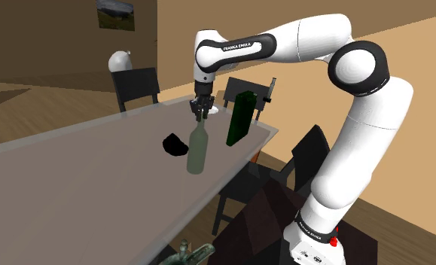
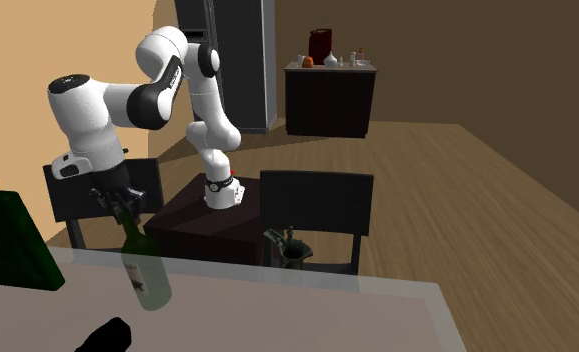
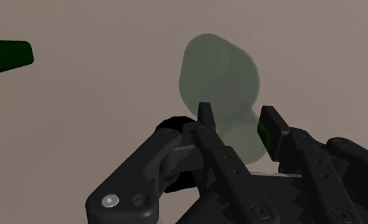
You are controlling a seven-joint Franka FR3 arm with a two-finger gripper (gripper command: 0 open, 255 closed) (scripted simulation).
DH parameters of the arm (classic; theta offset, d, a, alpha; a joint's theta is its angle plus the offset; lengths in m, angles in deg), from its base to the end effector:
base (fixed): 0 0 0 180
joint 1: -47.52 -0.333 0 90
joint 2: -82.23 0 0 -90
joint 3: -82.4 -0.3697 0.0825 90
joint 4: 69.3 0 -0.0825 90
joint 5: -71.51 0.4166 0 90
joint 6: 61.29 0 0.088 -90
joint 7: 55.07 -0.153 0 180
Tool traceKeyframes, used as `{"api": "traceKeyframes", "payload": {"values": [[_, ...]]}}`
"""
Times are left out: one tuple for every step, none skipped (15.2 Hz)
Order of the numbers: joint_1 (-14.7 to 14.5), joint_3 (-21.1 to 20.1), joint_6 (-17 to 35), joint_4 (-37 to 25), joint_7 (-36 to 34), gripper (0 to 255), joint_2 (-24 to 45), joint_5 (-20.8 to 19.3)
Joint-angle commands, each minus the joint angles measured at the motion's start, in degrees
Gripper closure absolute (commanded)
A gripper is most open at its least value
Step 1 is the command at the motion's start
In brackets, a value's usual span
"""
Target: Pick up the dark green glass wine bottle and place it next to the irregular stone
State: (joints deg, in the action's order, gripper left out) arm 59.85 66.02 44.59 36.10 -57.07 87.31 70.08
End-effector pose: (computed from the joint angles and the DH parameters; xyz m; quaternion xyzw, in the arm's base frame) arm 0.6080 0.0359 0.4680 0.9990 0.0217 -0.0383 0.0014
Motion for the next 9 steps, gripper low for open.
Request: {"api": "traceKeyframes", "payload": {"values": [[0.0, 0.0, 0.0, 0.0, 0.0, 255, 0.0, 0.0], [0.0, 0.0, 0.0, 0.0, 0.0, 255, 0.0, 0.0], [0.0, 0.0, 0.0, 0.0, 0.0, 0, 0.0, 0.0], [0.0, 0.0, 0.0, 0.0, 0.0, 0, 0.0, 0.0], [0.0, 0.0, 0.0, 0.0, 0.0, 0, 0.0, 0.0], [0.0, 0.0, 0.0, 0.0, 0.0, 0, 0.0, 0.0], [0.0, 0.0, 0.0, 0.0, 0.0, 0, 0.0, 0.0], [0.0, 0.0, 0.0, 0.0, 0.0, 0, 0.0, 0.0], [0.0, 0.0, -1.9, -1.8, 0.0, 0, -0.1, 0.0]]}}
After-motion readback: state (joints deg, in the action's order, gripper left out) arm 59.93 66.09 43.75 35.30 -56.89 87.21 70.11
